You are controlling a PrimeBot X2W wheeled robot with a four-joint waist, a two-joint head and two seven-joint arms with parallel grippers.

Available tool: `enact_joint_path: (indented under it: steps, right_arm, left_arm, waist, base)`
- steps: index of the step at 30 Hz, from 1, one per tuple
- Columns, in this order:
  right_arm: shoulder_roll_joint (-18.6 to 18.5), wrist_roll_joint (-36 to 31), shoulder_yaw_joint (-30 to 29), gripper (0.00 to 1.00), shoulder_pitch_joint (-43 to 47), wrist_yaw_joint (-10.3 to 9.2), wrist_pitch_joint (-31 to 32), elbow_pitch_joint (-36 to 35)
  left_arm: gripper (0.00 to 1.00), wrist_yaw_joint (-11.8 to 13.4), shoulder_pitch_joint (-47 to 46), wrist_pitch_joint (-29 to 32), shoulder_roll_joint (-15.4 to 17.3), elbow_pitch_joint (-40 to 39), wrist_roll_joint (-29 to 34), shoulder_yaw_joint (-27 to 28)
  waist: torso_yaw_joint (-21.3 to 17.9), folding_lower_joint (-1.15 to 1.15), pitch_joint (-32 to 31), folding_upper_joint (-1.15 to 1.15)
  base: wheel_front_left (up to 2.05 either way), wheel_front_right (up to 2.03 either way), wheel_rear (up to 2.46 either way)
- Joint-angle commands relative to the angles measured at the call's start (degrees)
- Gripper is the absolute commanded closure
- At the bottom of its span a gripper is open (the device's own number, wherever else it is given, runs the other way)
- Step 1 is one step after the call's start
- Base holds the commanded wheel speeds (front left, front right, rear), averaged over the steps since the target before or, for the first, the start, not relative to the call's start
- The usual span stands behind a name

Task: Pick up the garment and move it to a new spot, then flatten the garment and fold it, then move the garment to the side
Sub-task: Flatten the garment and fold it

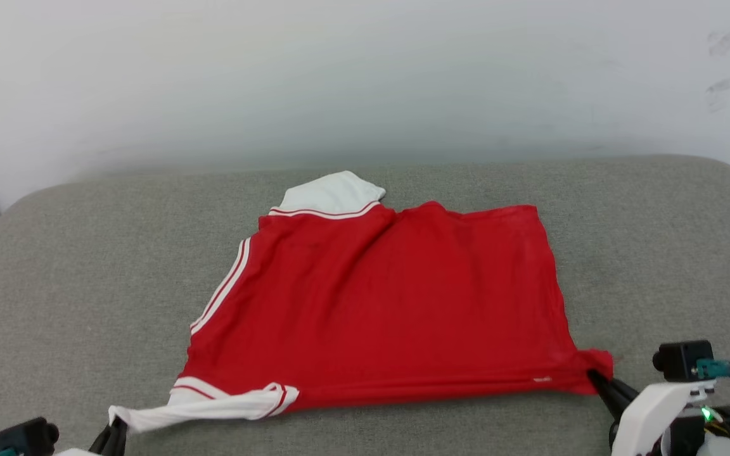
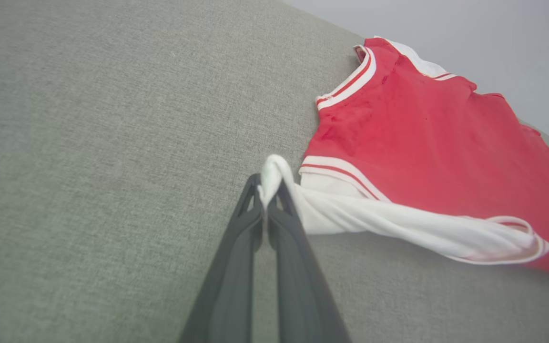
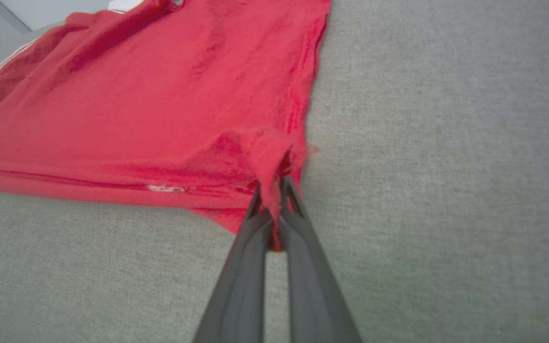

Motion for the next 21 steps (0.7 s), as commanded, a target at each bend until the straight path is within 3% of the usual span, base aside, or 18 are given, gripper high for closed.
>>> enact_joint_path:
  steps: [1,2,4,9,15,21]
  right_arm:
    - [-1.18,-0.84,-2.03,1.0,3.12,-0.3,0.43,-1.13]
    - [-1.18,-0.84,-2.03,1.0,3.12,-0.3,0.43,-1.13]
    - [-0.69,-2.31,-5.54,1.0,8.16,-0.3,1.81,-4.99]
    - [1.27,-6.02,-11.87,1.0,15.14,-0.3,6.29,-13.04]
    - [4.33,-10.85,-16.61,1.0,17.05,-0.24,11.58,-21.58]
    - [7.87,-15.05,-19.51,1.0,12.53,-0.21,15.25,-25.32]
  left_arm:
    - [1.0,2.5,3.21,0.33,1.85,-2.47,-0.77,1.55]
    - [1.0,2.5,3.21,0.33,1.85,-2.47,-0.77,1.55]
    - [1.0,6.14,8.78,1.64,3.25,-9.44,-2.11,2.82]
    - [1.0,10.51,14.54,2.44,5.23,-19.77,-2.75,4.74]
    - [1.0,12.34,12.18,4.1,6.74,-26.14,-1.3,4.19]
    - [1.0,11.2,3.65,5.66,6.11,-25.81,1.23,1.94]
  waist:
    - [0.07,0.02,-0.59,0.0]
    - [0.07,0.02,-0.59,0.0]
    - [0.13,0.02,-0.92,0.0]
    - [0.15,0.02,-0.96,0.0]
    - [-0.51,0.02,0.24,0.0]
    - [-1.35,0.02,3.17,0.0]
  base:
    - [0.0,0.0,0.0]
    - [0.0,0.0,0.0]
    - [0.0,0.0,0.0]
    - [0.0,0.0,0.0]
    - [0.0,0.0,0.0]
    - [0.0,0.0,0.0]
